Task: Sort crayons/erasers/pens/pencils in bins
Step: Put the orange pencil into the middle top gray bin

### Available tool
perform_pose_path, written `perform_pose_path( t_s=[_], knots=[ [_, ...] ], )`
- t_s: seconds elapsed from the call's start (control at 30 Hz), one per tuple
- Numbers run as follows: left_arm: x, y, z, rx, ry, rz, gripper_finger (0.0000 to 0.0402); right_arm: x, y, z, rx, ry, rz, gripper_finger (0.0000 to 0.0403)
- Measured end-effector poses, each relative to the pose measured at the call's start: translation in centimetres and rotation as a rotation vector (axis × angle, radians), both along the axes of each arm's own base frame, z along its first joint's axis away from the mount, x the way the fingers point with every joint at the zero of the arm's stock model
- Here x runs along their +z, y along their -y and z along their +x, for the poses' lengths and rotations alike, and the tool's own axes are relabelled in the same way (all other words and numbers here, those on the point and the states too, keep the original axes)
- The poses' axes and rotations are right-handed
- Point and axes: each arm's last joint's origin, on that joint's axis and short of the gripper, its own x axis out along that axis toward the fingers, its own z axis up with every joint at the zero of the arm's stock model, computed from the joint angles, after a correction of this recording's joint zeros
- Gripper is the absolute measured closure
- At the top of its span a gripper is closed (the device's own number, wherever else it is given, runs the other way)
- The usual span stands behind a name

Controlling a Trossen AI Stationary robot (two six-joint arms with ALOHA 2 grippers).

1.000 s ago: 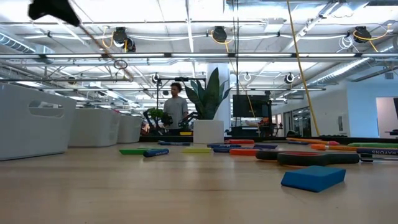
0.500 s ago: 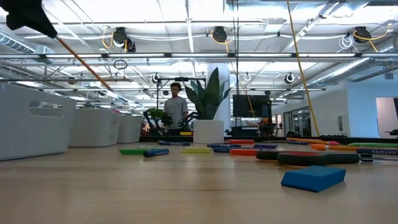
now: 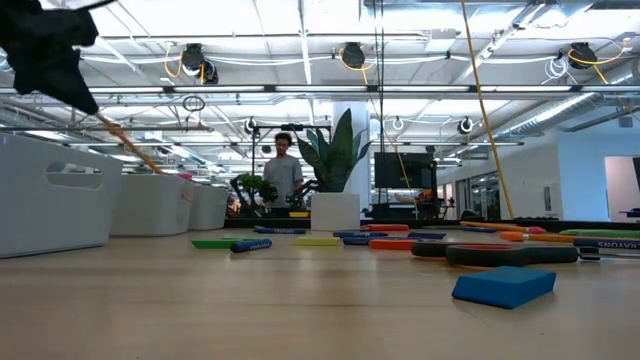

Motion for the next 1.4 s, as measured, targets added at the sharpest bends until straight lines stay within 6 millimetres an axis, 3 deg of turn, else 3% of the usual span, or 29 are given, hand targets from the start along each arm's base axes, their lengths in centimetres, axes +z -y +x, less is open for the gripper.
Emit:
perform_pose_path(
  t_s=[0.2,0.37,0.5,0.63,0.7,0.93,1.1,1.4],
  knots=[
    [-0.9,0.1,-0.3,0.065,-0.027,-0.086,0.0318,-0.1,0.0,0.0,-0.003,0.005,0.021,0.0183],
    [0.2,0.2,-0.5,0.032,-0.012,-0.149,0.0269,-0.1,-0.1,0.0,0.000,0.004,0.022,0.0183],
    [2.1,0.3,-0.6,0.004,0.004,-0.194,0.0228,-0.1,-0.1,0.0,0.003,0.004,0.022,0.0183],
    [4.2,0.3,1.0,-0.007,0.058,-0.159,0.0217,-0.1,0.0,0.0,0.005,-0.004,0.013,0.0183],
    [4.2,0.2,2.4,-0.009,0.033,-0.142,0.0216,-0.1,0.1,0.0,0.003,-0.005,0.013,0.0183],
    [0.7,-0.9,7.6,0.120,-0.285,-0.228,0.0216,-0.3,0.1,-0.1,0.001,-0.024,0.015,0.0183],
    [-1.0,-2.4,11.0,0.126,-0.319,-0.289,0.0216,-0.5,0.1,-0.2,0.000,-0.049,0.009,0.0183],
    [-4.0,-6.1,12.6,0.270,-0.446,-0.401,0.0216,-0.6,-0.7,-0.5,0.026,-0.060,0.004,0.0183]
  ],
)
